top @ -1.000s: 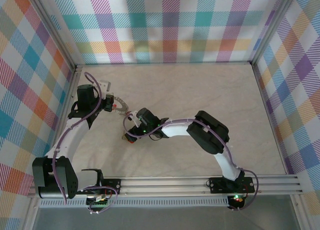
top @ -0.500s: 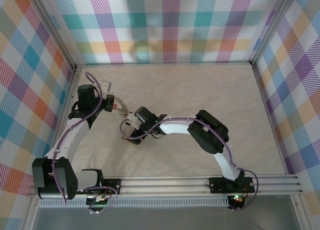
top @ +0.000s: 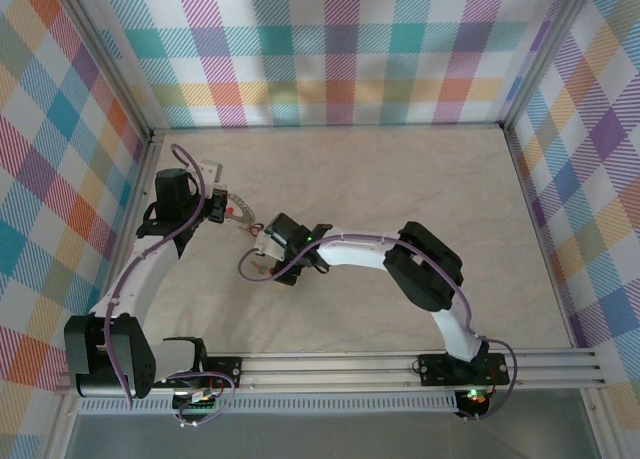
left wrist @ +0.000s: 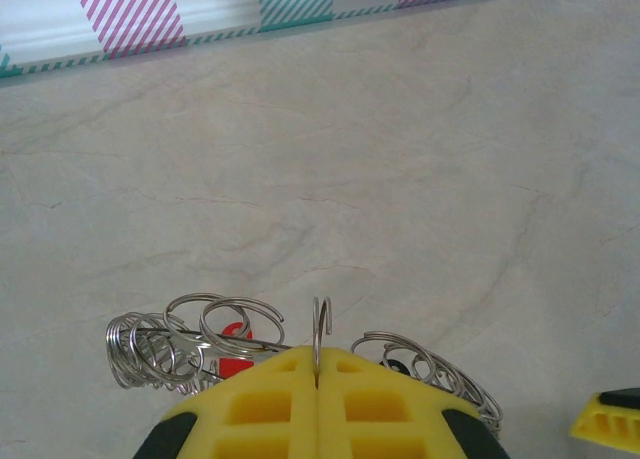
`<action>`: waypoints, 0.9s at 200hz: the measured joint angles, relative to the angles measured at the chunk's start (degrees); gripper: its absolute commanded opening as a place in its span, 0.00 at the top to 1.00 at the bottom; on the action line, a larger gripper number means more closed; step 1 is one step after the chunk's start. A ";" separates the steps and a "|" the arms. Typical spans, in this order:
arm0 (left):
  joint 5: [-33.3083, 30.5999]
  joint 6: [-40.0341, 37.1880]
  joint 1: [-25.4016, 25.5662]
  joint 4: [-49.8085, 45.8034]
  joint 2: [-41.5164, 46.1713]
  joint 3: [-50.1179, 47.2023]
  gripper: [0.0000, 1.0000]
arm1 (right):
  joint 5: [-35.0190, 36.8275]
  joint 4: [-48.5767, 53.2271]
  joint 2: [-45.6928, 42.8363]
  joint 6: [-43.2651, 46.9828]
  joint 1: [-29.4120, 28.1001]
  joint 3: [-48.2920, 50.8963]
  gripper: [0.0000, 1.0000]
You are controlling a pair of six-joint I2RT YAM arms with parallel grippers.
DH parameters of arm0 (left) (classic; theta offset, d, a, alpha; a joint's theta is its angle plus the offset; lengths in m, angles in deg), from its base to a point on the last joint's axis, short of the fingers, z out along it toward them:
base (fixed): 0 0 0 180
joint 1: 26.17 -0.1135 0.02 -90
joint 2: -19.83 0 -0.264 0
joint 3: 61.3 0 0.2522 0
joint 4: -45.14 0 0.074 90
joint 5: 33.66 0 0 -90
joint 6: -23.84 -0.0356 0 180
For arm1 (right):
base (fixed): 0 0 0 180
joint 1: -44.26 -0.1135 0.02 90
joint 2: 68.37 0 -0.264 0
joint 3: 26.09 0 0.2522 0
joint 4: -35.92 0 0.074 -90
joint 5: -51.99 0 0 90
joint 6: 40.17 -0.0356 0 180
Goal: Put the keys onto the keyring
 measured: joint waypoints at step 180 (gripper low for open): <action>1.77 -0.09 2.95 0.02 -0.04 0.00 1.00 | -17.20 8.57 -27.67 22.56 10.29 25.40 0.48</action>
